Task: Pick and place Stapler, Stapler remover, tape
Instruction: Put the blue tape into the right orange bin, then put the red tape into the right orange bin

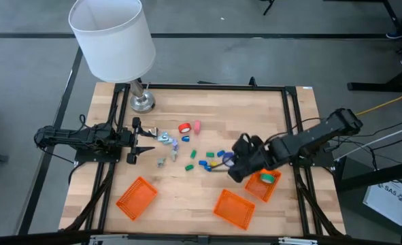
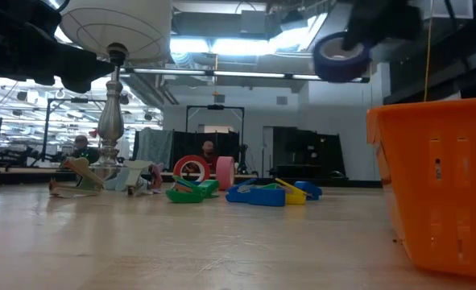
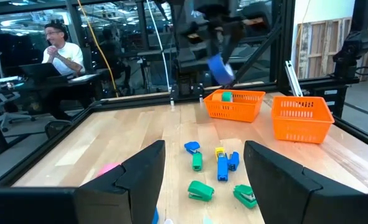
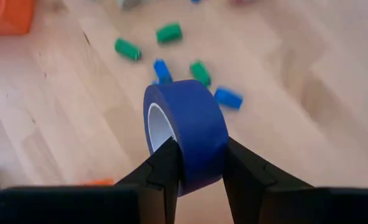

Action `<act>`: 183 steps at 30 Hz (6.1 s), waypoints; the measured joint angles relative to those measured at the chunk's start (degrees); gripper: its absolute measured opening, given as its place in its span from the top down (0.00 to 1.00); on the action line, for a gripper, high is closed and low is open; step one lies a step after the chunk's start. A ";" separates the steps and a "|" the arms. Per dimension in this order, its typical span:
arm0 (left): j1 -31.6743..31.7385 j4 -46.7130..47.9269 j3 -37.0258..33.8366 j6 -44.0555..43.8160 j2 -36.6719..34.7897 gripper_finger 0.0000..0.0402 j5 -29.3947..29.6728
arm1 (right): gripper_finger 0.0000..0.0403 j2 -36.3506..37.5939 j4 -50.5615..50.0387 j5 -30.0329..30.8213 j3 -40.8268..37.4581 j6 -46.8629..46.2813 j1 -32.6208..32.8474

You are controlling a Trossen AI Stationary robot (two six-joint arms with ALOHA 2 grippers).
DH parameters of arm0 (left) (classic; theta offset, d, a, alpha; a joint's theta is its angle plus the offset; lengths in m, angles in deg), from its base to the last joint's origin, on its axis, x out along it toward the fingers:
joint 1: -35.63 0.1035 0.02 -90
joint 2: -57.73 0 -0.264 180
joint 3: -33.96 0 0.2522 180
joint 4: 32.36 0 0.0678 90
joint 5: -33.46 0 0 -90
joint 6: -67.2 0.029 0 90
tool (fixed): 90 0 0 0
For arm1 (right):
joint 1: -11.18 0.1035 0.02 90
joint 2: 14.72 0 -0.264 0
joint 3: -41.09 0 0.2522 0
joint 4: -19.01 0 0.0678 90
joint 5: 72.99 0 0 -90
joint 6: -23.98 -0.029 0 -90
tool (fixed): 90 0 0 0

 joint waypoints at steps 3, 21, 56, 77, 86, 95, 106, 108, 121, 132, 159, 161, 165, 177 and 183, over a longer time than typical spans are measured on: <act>0.00 0.00 0.01 0.00 0.01 0.46 0.00 | 0.75 -1.21 -2.23 -1.76 0.00 -6.79 3.40; 0.00 0.00 0.01 0.00 0.01 0.46 0.00 | 0.75 -2.41 -24.87 -8.25 -0.04 -32.94 13.43; 0.00 0.00 0.00 0.00 0.01 0.47 -0.01 | 0.74 -3.22 -10.33 -11.06 -17.23 -17.69 15.00; 0.00 0.00 0.01 0.00 0.01 0.47 0.00 | 0.52 -3.20 -10.66 -10.71 -19.23 -17.48 14.91; 0.00 0.00 0.01 0.00 0.01 0.46 0.00 | 0.43 -3.22 -12.12 -11.36 -16.21 -13.55 13.55; 0.00 0.00 -0.01 0.00 -0.01 0.46 0.00 | 0.43 -3.22 -19.26 -13.80 -9.26 -7.12 10.59; 0.00 0.00 0.01 0.00 0.00 0.46 0.00 | 0.42 -3.20 -18.20 -8.95 -3.80 10.40 -0.39; 0.00 0.00 0.00 0.00 -0.01 0.47 -0.02 | 0.42 -3.20 -16.26 -6.36 -3.80 14.92 -2.96; 0.00 0.00 0.01 0.00 0.00 0.46 -0.01 | 0.42 -3.25 7.12 1.25 -6.25 43.02 -20.23; 0.00 0.00 0.01 0.00 0.01 0.46 0.00 | 0.42 -6.82 34.97 -5.62 -13.50 57.78 -30.78; 0.00 0.00 0.01 0.00 0.01 0.46 0.00 | 0.42 -7.87 35.53 -9.68 -13.53 49.55 -31.86; 0.00 0.00 -0.01 0.00 -0.01 0.47 0.00 | 0.42 -8.97 36.19 -9.70 -13.50 49.61 -31.56; 0.00 0.00 0.00 0.00 0.01 0.46 0.00 | 0.42 -11.58 40.81 -12.53 -13.51 50.58 -31.44; 0.00 0.00 0.01 0.00 -0.01 0.46 0.00 | 0.42 -13.16 50.93 -17.71 -13.51 69.01 -33.82; 0.00 0.00 0.01 0.00 0.01 0.47 -0.01 | 0.42 -13.16 55.00 -23.76 -13.47 78.72 -37.66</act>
